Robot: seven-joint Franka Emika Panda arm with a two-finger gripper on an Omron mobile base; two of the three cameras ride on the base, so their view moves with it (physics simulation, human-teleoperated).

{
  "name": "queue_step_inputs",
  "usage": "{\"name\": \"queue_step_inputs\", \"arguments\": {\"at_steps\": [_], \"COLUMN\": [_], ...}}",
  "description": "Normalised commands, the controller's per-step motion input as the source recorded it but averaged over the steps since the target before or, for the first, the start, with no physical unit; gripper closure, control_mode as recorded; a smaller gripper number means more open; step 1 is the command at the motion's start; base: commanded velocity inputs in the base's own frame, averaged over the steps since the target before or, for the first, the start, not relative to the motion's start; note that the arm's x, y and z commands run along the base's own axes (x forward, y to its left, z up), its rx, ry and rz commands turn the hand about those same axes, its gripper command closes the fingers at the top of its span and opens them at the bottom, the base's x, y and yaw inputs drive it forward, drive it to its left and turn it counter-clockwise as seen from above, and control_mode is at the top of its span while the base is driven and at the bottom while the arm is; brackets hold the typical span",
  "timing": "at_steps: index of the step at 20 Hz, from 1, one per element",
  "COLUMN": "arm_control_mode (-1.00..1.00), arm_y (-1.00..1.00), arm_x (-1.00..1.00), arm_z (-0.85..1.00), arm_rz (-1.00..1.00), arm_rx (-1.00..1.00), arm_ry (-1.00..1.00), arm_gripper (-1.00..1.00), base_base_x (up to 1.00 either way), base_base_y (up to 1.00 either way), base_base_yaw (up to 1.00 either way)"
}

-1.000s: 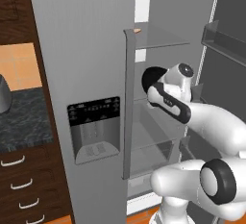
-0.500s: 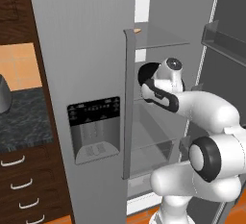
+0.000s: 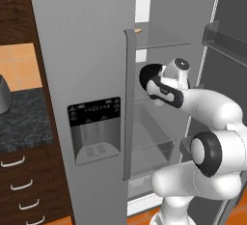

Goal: Pick the chicken drumstick and garlic from their plates and place them in the bowl. Then put the bowl in the fridge.

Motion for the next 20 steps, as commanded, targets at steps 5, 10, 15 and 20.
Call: {"name": "queue_step_inputs", "arguments": {"at_steps": [5,10,15,20], "arm_control_mode": [-1.0,-1.0,-1.0,-1.0], "arm_y": [-0.03,0.0,0.0,0.0], "arm_x": [0.37,0.45,0.44,0.35], "arm_z": [-0.04,-0.17,-0.18,-0.21], "arm_rz": [0.14,0.11,0.07,0.06], "arm_rx": [0.0,-0.02,-0.02,-0.03], "arm_ry": [0.01,0.08,0.07,0.06], "arm_gripper": [1.0,1.0,1.0,1.0], "base_base_x": [0.0,0.0,0.0,0.0], "base_base_y": [0.0,0.0,0.0,0.0], "base_base_yaw": [0.0,0.0,0.0,0.0]}}
